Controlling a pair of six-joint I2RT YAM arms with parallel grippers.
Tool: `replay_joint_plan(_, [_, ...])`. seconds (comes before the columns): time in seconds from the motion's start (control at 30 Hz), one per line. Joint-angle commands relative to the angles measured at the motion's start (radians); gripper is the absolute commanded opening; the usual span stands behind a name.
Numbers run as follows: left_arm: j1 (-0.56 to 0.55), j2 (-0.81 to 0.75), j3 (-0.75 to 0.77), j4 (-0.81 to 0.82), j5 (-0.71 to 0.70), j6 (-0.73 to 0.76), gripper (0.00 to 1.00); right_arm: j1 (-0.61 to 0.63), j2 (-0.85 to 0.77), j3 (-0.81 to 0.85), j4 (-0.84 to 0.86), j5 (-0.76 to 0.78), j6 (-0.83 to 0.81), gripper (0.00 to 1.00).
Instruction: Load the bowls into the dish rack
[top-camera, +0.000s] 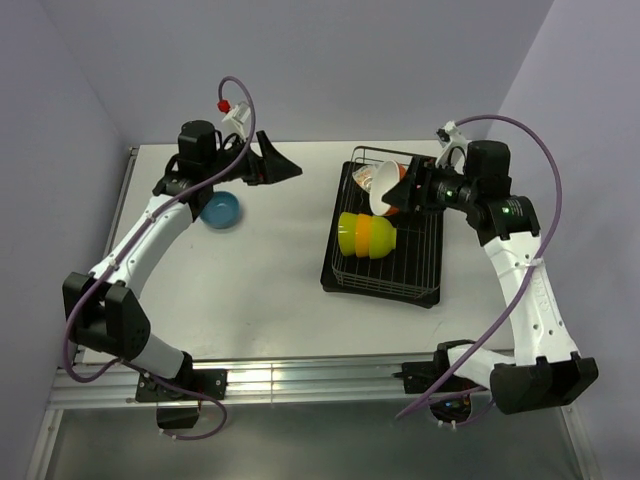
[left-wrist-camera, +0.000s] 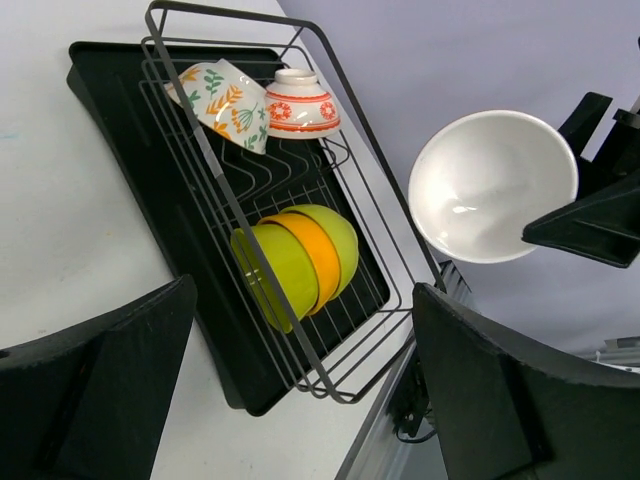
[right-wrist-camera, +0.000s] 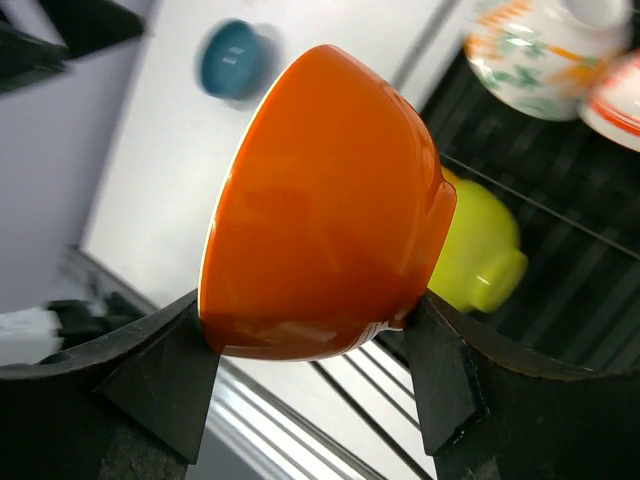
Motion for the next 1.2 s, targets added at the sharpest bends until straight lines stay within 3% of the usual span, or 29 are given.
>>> replay_joint_plan(0.0, [0.012, -0.055, -0.019, -0.023, -0.007, 0.055, 0.95, -0.014, -0.040, 0.035, -0.133, 0.177, -0.160, 0.00])
replay_joint_plan(0.3, [0.047, -0.072, -0.047, -0.023, 0.020, 0.055, 0.95, -0.016, 0.035, -0.001, -0.239, 0.341, -0.213, 0.00])
replay_joint_plan(1.17, [0.058, -0.064, -0.068, -0.010, 0.042, 0.046, 0.95, 0.024, 0.229, -0.083, -0.212, 0.436, -0.265, 0.02])
